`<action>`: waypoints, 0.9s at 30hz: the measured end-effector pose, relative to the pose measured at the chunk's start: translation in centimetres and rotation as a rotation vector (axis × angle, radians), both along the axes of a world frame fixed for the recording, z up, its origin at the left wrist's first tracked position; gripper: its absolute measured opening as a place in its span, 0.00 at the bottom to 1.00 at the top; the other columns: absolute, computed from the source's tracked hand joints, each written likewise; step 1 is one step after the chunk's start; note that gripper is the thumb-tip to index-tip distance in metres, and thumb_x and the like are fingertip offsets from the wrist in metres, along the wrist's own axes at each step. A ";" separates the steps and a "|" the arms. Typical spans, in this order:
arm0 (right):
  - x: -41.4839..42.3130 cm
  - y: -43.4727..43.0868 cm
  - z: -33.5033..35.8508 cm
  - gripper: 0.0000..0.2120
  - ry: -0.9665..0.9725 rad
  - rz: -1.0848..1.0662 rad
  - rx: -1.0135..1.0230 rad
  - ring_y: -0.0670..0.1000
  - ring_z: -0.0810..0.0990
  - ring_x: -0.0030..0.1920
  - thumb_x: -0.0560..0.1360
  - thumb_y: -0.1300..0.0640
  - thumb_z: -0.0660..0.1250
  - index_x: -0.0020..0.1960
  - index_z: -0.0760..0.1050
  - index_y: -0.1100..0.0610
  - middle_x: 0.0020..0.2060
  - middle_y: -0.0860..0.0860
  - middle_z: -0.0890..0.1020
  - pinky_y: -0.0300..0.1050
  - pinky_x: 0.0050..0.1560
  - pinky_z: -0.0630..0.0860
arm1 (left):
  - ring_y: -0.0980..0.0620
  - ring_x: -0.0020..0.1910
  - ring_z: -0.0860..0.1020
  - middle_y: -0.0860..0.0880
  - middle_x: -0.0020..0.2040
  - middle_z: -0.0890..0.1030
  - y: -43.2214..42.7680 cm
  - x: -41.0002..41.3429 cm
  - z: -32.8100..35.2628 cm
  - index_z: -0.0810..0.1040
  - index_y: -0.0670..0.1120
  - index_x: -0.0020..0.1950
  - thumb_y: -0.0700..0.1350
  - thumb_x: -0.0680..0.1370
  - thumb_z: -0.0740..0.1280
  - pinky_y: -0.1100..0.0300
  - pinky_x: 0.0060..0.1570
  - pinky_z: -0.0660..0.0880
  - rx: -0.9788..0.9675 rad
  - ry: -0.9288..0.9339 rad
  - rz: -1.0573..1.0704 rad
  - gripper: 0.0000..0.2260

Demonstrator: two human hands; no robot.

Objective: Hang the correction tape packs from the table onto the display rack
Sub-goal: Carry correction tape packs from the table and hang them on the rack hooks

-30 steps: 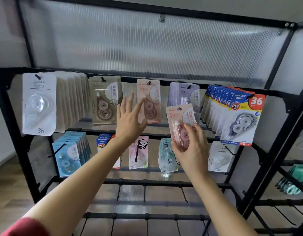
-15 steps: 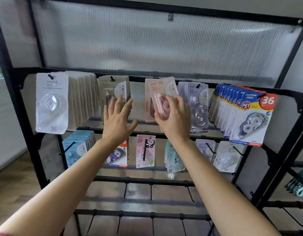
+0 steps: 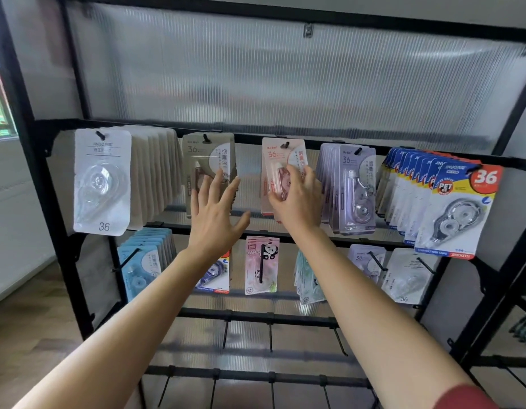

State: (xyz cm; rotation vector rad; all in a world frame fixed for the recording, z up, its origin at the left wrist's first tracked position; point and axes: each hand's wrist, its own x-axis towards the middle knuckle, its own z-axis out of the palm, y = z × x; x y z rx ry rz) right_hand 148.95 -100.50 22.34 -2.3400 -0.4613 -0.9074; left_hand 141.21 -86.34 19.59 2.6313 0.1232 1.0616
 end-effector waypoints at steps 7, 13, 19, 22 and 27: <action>1.4 0.6 -0.5 0.37 0.131 0.037 -0.131 0.62 0.55 0.73 0.75 0.51 0.68 0.77 0.52 0.50 0.76 0.59 0.50 0.54 0.69 0.64 | 0.49 0.77 0.40 0.49 0.79 0.45 0.6 -0.8 -0.8 0.54 0.54 0.78 0.54 0.79 0.63 0.51 0.72 0.35 -0.020 0.017 -0.026 0.30; -1.3 -0.6 -2.3 0.38 0.140 0.036 -0.175 0.61 0.52 0.75 0.76 0.48 0.66 0.78 0.46 0.51 0.77 0.58 0.48 0.59 0.73 0.55 | 0.50 0.77 0.41 0.49 0.79 0.45 0.7 -1.6 -2.8 0.53 0.54 0.78 0.55 0.78 0.63 0.50 0.73 0.37 -0.051 0.063 -0.044 0.31; -6.1 -3.0 -5.7 0.32 0.189 0.062 -0.202 0.58 0.51 0.76 0.78 0.49 0.63 0.77 0.52 0.53 0.76 0.58 0.52 0.55 0.73 0.51 | 0.46 0.78 0.44 0.47 0.79 0.48 -0.7 -3.4 -6.1 0.57 0.53 0.77 0.54 0.78 0.64 0.47 0.74 0.40 -0.065 0.153 -0.056 0.30; -8.8 -4.4 -7.7 0.31 0.237 0.085 -0.204 0.58 0.53 0.75 0.78 0.50 0.62 0.77 0.54 0.53 0.76 0.58 0.54 0.55 0.74 0.52 | 0.45 0.77 0.46 0.46 0.79 0.51 -1.9 -5.4 -8.1 0.58 0.52 0.77 0.52 0.77 0.65 0.46 0.75 0.42 -0.086 0.168 -0.058 0.30; -13.9 -6.5 -11.4 0.29 0.311 0.144 -0.247 0.57 0.55 0.75 0.78 0.50 0.62 0.76 0.56 0.53 0.75 0.58 0.57 0.55 0.72 0.53 | 0.45 0.77 0.46 0.46 0.79 0.51 -4.3 -10.5 -11.9 0.58 0.52 0.77 0.51 0.77 0.66 0.47 0.74 0.42 -0.124 0.275 -0.018 0.31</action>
